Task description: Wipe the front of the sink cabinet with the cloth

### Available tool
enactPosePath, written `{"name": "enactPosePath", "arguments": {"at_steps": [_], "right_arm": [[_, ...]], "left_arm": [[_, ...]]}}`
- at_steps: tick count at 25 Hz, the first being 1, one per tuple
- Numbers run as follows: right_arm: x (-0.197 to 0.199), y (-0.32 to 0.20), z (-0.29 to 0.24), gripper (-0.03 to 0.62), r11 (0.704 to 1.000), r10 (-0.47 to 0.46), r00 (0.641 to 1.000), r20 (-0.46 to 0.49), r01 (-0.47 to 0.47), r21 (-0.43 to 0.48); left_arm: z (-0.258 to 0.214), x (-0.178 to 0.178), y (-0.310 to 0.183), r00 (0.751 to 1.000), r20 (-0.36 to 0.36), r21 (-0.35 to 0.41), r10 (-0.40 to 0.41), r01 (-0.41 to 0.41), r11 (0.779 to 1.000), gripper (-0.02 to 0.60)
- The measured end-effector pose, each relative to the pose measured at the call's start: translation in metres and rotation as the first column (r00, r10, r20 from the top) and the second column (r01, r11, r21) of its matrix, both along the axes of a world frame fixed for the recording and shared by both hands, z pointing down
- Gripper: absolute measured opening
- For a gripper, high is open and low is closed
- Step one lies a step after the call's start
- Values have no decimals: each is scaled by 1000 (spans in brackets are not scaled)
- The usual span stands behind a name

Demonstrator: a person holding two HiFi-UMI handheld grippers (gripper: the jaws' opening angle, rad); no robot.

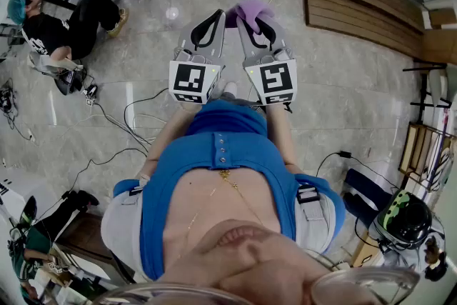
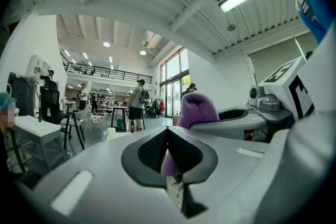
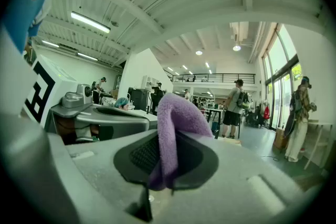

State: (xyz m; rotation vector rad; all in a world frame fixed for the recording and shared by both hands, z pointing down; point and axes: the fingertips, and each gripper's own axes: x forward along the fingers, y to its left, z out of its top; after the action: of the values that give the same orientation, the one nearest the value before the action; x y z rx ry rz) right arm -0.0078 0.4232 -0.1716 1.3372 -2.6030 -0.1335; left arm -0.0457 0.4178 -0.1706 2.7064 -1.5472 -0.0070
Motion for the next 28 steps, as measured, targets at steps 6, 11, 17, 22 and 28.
{"name": "enactPosePath", "arguments": {"at_steps": [6,11,17,22,28], "right_arm": [[22,-2,5,55,1000,1,1000,31,0,-13],[31,-11,11,55,1000,4,999,32,-4,-28],[30,-49,16,55,999,22,999,25,-21,-33],[32,-111,19,55,997,74,997,-4,-74,-27],[25,-206,15,55,993,114,993,-38,-115,-20]], "left_arm": [[2,17,-2,1000,-25,-9,5,-5,1000,-3],[6,12,-16,999,-34,-15,-16,16,1000,-3],[13,10,-62,999,-50,-20,5,-6,1000,-3],[17,9,-129,996,-72,-21,54,-56,998,-3],[13,7,-224,990,-66,-9,125,-126,992,-3]]}}
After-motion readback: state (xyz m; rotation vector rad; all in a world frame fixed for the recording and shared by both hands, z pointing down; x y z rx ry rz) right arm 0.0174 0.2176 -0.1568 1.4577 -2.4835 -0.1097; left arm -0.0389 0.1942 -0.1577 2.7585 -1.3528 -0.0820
